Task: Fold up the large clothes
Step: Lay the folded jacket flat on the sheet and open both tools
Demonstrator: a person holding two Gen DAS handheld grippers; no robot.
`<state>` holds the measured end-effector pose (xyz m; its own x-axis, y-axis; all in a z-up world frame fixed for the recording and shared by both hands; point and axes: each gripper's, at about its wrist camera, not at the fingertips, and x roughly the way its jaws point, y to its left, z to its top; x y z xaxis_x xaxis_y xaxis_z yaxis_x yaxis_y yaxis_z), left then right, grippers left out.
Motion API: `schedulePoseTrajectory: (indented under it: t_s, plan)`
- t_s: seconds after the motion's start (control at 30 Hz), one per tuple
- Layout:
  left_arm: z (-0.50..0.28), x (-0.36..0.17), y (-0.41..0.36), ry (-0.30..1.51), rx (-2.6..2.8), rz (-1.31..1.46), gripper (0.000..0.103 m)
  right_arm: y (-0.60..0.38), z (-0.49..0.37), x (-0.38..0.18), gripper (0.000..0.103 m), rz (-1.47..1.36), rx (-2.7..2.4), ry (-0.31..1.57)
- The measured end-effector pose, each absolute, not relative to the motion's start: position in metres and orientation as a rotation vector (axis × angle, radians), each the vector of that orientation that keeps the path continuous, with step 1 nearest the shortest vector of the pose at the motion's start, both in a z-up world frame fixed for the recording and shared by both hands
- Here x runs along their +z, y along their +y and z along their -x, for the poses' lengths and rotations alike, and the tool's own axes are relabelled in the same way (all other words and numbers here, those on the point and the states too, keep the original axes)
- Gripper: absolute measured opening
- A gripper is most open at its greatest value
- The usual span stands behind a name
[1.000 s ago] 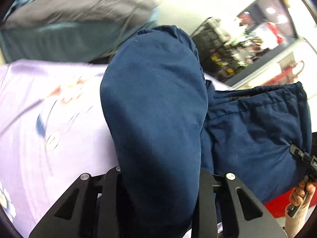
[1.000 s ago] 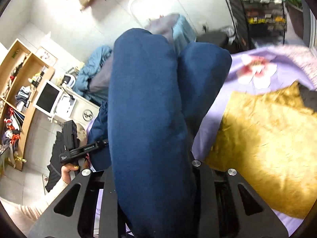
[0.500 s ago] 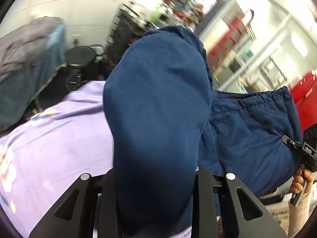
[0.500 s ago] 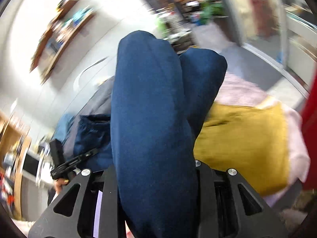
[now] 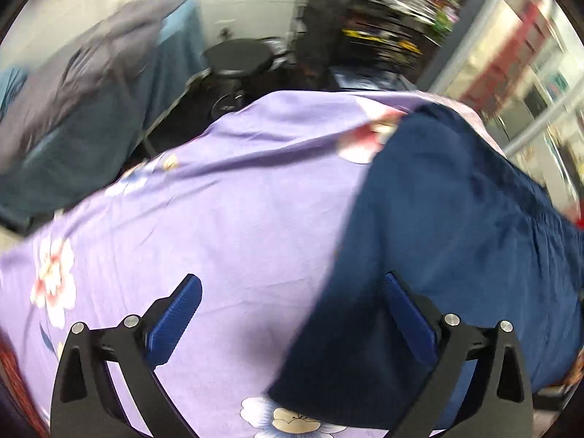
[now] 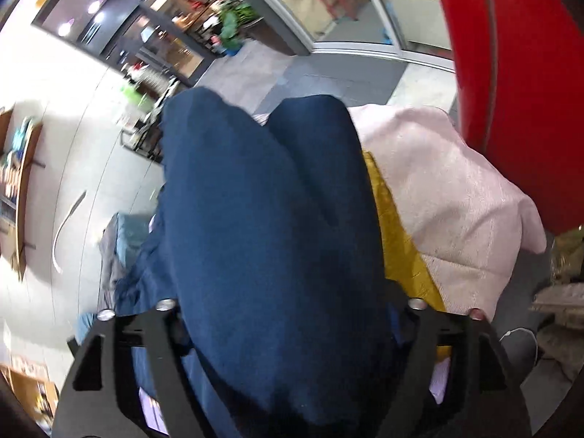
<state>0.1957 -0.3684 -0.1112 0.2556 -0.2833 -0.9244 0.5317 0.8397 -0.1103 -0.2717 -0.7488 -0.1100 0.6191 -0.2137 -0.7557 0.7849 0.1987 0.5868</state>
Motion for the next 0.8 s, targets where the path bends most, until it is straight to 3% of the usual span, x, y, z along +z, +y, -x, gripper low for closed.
schedulePoseTrajectory:
  t_s: [0.07, 0.2, 0.4, 0.53, 0.8]
  plan:
    - [-0.202, -0.111, -0.353, 1.187, -0.519, -0.228, 0.096, -0.749, 0.268, -0.113, 0.089, -1.133, -0.801, 0.615]
    - [-0.183, -0.095, -0.344, 1.136, -0.503, -0.275, 0.096, -0.739, 0.273, -0.099, 0.09, -1.057, -0.92, 0.597]
    - [-0.127, -0.057, -0.369, 1.03, -0.572, -0.386, 0.096, -0.698, 0.245, -0.029, 0.092, -0.763, -1.09, 0.611]
    - [-0.083, -0.032, -0.388, 0.968, -0.665, -0.439, 0.096, -0.653, 0.202, -0.003, 0.094, -0.558, -1.047, 0.782]
    - [-0.029, -0.021, -0.398, 0.96, -0.726, -0.496, 0.096, -0.562, 0.143, 0.009, 0.094, -0.436, -0.846, 0.963]
